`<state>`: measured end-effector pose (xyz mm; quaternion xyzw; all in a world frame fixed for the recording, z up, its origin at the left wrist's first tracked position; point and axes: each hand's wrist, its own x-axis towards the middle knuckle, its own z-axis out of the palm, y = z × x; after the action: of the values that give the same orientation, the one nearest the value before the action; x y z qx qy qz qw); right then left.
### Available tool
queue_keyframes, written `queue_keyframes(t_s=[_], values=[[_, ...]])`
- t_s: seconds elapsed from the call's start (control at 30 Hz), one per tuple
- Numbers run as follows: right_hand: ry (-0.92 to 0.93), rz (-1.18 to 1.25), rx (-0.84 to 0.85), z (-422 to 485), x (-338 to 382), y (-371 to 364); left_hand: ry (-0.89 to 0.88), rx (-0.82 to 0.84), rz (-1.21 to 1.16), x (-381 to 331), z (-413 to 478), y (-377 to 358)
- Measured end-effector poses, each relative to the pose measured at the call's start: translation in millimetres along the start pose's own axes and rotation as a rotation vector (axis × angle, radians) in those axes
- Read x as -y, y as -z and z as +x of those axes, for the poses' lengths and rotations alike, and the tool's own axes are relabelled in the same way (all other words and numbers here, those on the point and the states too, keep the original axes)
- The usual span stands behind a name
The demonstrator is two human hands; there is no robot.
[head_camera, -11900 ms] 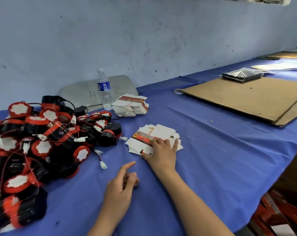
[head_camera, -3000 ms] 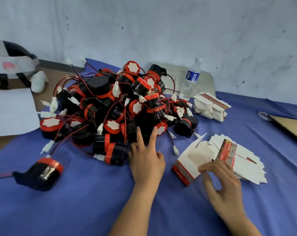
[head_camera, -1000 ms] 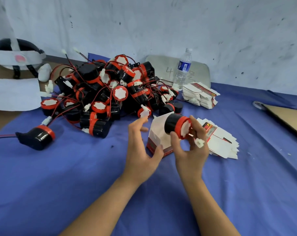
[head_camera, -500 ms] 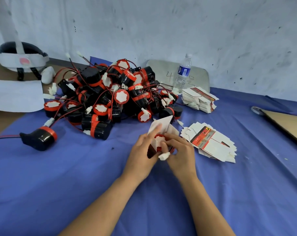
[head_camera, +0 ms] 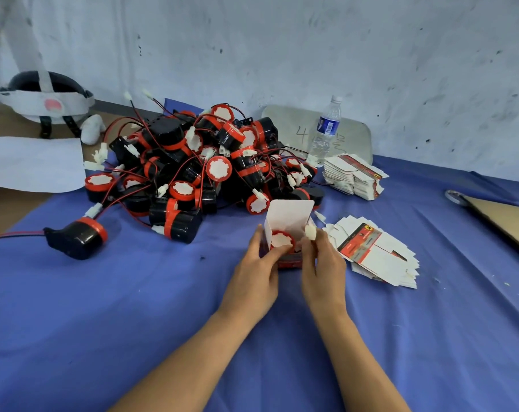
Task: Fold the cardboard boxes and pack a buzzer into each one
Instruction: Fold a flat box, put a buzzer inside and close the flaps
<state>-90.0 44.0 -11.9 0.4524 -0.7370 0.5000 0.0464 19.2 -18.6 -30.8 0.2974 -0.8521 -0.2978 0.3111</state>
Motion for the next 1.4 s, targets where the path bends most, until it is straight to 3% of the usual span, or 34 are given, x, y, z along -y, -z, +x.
queue_keyframes(t_s=[0.13, 0.23, 0.33, 0.73, 1.0, 1.23, 1.4], values=[[-0.053, 0.054, -0.08, 0.3, -2.2, 1.6, 0.037, 0.049, 0.049, -3.5, 0.4, -0.1], [0.043, 0.194, -0.28, -1.5, 4.9, 7.0, 0.025, 0.024, 0.002, -5.0, 0.4, 2.6], [0.117, 0.176, -0.424, -1.3, 4.1, 12.0, 0.017, 0.021, -0.006, -4.9, 1.0, 2.8], [0.169, 0.286, -0.461, 2.0, 7.3, 15.5, -0.031, -0.089, -0.041, -4.0, 1.7, 2.9], [0.422, -0.198, -0.32, 2.6, 2.4, 11.6, -0.039, -0.065, 0.004, -3.3, 0.0, 0.8], [0.341, -0.566, -0.263, -3.2, 6.7, 2.9, -0.051, -0.081, 0.025, -4.7, -0.4, 0.5], [0.247, -0.614, -0.188, -2.5, 8.4, 7.8, -0.066, -0.098, 0.04, -6.0, -2.3, 0.3]])
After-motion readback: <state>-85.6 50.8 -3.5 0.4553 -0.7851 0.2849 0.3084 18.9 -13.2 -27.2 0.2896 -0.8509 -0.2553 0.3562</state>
